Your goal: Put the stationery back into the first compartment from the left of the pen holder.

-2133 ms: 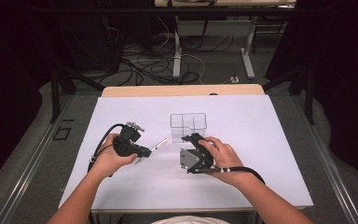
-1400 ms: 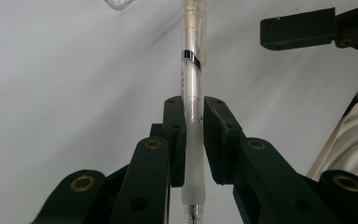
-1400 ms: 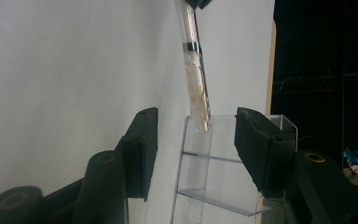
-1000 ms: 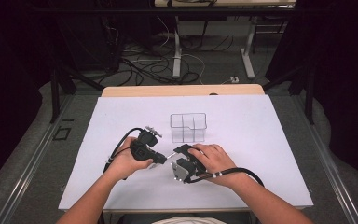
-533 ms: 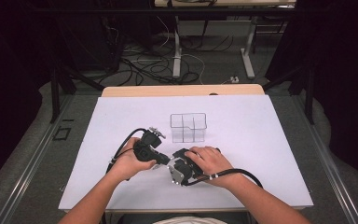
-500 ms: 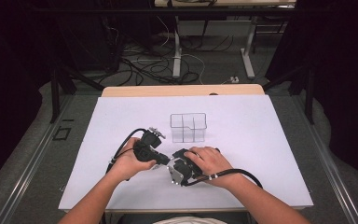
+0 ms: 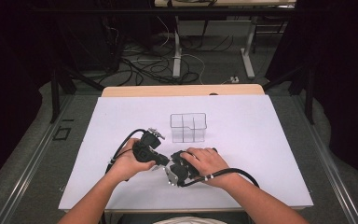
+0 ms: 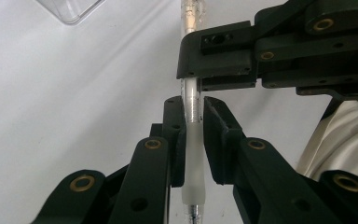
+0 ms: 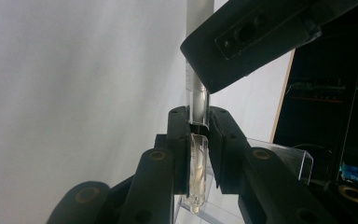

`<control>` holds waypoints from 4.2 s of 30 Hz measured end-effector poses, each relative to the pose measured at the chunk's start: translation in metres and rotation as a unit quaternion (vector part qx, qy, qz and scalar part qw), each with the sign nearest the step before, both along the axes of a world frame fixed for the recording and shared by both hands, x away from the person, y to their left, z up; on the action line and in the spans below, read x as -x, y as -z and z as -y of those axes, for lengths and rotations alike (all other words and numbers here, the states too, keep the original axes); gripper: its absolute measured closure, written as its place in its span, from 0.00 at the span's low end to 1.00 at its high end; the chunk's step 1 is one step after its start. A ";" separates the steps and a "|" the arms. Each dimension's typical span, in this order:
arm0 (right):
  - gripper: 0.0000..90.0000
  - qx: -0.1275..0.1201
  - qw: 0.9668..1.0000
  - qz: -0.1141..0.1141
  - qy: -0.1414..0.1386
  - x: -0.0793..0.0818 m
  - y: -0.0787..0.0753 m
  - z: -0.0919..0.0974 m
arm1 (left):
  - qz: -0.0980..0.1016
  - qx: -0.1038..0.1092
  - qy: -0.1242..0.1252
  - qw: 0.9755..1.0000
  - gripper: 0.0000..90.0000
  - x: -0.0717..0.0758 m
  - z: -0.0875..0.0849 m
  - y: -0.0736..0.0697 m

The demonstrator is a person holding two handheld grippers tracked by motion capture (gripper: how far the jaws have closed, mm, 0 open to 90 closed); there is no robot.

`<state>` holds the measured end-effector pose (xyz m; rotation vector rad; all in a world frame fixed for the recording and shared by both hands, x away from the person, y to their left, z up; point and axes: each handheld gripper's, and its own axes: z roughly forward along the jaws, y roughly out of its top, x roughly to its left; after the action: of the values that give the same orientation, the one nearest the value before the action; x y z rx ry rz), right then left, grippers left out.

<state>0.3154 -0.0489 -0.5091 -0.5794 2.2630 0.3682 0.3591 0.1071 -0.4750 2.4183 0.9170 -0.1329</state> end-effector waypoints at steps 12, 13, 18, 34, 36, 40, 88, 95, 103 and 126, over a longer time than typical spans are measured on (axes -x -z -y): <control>0.89 -0.006 1.000 -0.006 0.012 -0.002 -0.001 0.000 | 0.000 0.015 -0.003 1.000 0.87 -0.002 -0.003 0.001; 0.89 -0.007 1.000 -0.006 0.011 -0.002 -0.001 0.000 | 0.001 0.017 -0.005 1.000 0.87 -0.002 -0.003 0.001; 0.89 -0.007 1.000 -0.008 0.009 -0.001 -0.001 -0.001 | 0.012 0.021 -0.008 1.000 0.79 -0.003 -0.006 0.001; 0.89 -0.033 0.999 -0.002 0.006 -0.005 -0.004 -0.001 | 0.098 0.048 -0.079 0.991 0.51 -0.016 -0.044 -0.011; 0.89 -0.040 0.999 -0.011 0.012 -0.005 -0.005 0.000 | 0.104 0.050 -0.088 0.989 0.47 -0.018 -0.049 -0.011; 0.89 -0.048 0.998 -0.020 0.023 -0.007 -0.010 0.002 | 0.122 0.035 -0.107 0.986 0.41 -0.025 -0.062 -0.009; 0.89 -0.407 0.860 -0.249 0.182 -0.106 -0.074 0.033 | 0.151 0.031 -0.212 0.965 0.09 -0.040 -0.099 0.008; 0.89 -0.445 0.826 -0.280 0.203 -0.118 -0.068 0.038 | 0.157 0.047 -0.203 0.965 0.01 -0.039 -0.096 0.008; 0.89 -0.465 0.801 -0.300 0.228 -0.129 -0.060 0.040 | 0.165 0.048 -0.203 0.964 0.01 -0.038 -0.095 0.008; 0.88 -0.445 0.776 -0.337 0.294 -0.141 -0.033 0.042 | 0.163 0.043 -0.204 0.964 0.01 -0.039 -0.093 0.011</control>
<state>0.4565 -0.0905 -0.4760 0.8700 2.3642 1.3612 0.3979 0.2003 -0.4865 2.0386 1.1956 0.3600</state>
